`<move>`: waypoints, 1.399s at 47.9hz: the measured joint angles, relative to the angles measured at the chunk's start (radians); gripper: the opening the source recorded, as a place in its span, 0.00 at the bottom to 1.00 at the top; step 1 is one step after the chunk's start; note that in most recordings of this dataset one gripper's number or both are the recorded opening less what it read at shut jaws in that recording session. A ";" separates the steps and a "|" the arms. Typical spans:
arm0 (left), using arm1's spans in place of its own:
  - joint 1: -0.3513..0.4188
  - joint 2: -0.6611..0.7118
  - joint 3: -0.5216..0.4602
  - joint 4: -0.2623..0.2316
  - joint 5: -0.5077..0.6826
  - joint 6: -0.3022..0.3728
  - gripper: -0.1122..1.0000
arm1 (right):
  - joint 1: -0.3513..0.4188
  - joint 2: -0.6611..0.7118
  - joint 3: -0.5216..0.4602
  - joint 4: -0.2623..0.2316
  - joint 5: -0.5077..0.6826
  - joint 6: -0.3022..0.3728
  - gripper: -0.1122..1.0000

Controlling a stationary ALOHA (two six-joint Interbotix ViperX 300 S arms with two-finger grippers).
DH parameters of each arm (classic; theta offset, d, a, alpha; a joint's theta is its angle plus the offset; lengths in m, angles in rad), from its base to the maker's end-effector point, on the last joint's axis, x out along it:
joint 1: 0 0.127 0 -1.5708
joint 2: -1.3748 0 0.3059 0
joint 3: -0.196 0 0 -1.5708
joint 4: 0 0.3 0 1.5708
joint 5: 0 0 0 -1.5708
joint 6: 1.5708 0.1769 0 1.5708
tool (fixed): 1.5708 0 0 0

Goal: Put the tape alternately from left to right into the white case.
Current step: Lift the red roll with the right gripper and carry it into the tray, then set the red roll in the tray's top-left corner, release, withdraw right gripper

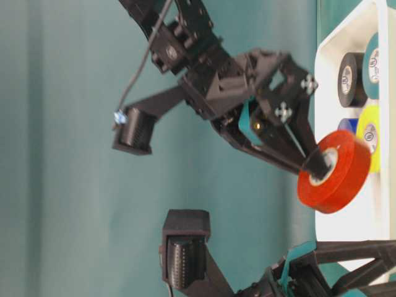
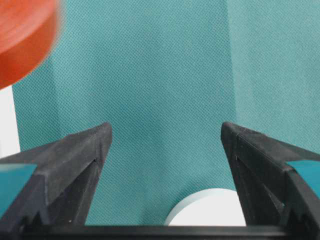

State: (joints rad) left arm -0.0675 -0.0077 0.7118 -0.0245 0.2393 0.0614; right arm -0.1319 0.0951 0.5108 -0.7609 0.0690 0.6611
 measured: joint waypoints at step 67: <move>-0.020 0.000 0.000 0.000 0.000 0.000 0.50 | -0.258 0.239 -0.216 -0.015 -0.152 -0.012 0.35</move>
State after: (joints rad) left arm -0.0874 -0.0077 0.7118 -0.0245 0.2393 0.0614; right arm -0.3896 0.3344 0.2945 -0.7762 -0.0828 0.6489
